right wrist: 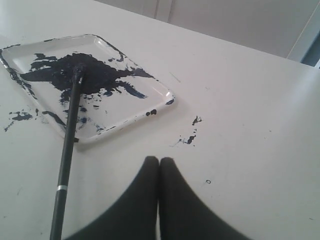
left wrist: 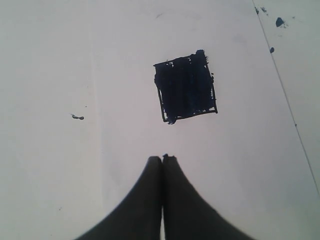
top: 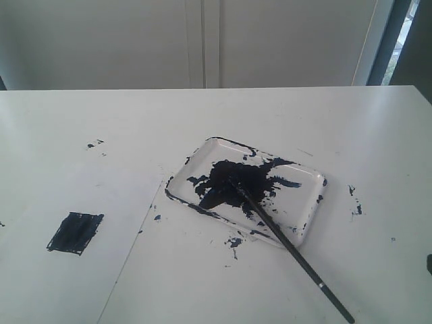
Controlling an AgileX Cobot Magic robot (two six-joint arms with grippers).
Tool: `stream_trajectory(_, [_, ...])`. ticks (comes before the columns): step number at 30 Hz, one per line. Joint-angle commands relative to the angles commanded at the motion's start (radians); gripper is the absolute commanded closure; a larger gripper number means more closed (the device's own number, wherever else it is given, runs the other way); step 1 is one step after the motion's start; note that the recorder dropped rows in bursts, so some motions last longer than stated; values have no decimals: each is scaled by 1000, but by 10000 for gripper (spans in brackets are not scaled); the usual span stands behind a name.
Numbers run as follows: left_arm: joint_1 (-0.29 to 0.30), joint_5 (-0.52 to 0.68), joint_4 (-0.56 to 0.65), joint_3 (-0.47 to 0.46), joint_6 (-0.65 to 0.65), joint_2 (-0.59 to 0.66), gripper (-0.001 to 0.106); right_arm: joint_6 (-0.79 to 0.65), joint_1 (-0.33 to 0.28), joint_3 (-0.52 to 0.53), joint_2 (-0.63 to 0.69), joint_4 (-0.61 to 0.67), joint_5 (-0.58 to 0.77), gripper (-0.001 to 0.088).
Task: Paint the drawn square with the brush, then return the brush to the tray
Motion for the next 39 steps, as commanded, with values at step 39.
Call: stream_trajectory(39, [409, -546, -172, 479, -64, -593, 1053, 0, 0, 0, 0, 0, 0, 868])
